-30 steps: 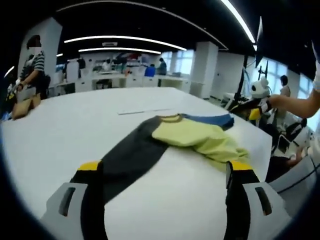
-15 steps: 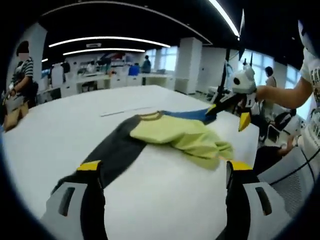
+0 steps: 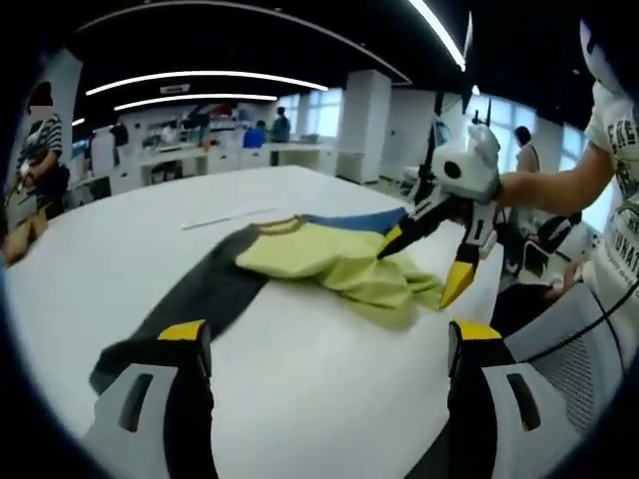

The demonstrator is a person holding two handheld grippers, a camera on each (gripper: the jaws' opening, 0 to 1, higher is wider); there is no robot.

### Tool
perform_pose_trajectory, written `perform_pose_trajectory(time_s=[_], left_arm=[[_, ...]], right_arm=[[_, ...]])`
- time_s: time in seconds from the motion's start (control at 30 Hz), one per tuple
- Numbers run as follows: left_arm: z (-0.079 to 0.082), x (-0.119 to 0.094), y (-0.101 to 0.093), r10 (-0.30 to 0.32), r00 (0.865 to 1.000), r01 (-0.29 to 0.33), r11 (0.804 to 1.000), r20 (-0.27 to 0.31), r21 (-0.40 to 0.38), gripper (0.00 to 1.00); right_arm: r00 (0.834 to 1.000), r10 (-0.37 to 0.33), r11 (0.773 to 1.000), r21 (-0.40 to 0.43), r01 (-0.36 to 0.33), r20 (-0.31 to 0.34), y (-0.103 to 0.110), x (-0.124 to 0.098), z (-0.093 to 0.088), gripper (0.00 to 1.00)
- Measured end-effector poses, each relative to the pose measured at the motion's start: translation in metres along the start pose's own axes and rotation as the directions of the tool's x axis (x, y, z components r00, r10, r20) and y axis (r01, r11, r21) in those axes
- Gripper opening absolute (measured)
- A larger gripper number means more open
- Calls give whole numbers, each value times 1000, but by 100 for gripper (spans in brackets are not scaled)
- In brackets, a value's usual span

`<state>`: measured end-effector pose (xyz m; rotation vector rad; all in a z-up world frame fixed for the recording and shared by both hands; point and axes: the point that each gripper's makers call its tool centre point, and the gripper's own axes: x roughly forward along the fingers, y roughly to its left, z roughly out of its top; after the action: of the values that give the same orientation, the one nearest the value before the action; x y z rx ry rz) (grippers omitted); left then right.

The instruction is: Fold the garment on the visible template until the final outline fits inside the template.

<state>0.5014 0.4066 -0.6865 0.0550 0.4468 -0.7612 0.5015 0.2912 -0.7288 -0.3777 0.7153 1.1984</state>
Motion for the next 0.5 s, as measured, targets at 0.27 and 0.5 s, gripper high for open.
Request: perform_pose_trajectory(time_s=[0.27, 0.5], left_arm=[[-8, -4, -5, -6, 1000, 6, 1000, -14, -3, 94], [-6, -4, -15, -10, 1000, 10, 1000, -18, 0, 92]], right_arm=[[993, -83, 996, -34, 80, -83, -3, 18, -19, 57], [982, -145, 989, -39, 141, -121, -11, 26, -36, 46]])
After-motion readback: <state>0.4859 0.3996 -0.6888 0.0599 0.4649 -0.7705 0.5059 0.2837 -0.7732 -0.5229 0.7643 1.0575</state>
